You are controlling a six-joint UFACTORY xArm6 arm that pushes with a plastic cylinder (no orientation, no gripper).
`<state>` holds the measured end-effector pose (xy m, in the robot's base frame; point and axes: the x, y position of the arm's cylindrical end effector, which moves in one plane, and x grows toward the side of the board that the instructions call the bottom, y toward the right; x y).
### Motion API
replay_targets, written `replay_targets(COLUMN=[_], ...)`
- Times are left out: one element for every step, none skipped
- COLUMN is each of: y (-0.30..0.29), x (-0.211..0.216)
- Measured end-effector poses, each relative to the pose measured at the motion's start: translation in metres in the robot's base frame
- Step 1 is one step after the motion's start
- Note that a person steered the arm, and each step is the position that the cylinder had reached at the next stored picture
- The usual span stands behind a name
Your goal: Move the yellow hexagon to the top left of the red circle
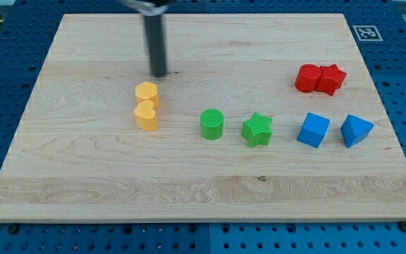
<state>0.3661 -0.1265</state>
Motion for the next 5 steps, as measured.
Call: replay_targets(y=[-0.08,-0.06,-0.058,-0.034,0.011], x=[0.053,0.08,0.08,0.066,0.064])
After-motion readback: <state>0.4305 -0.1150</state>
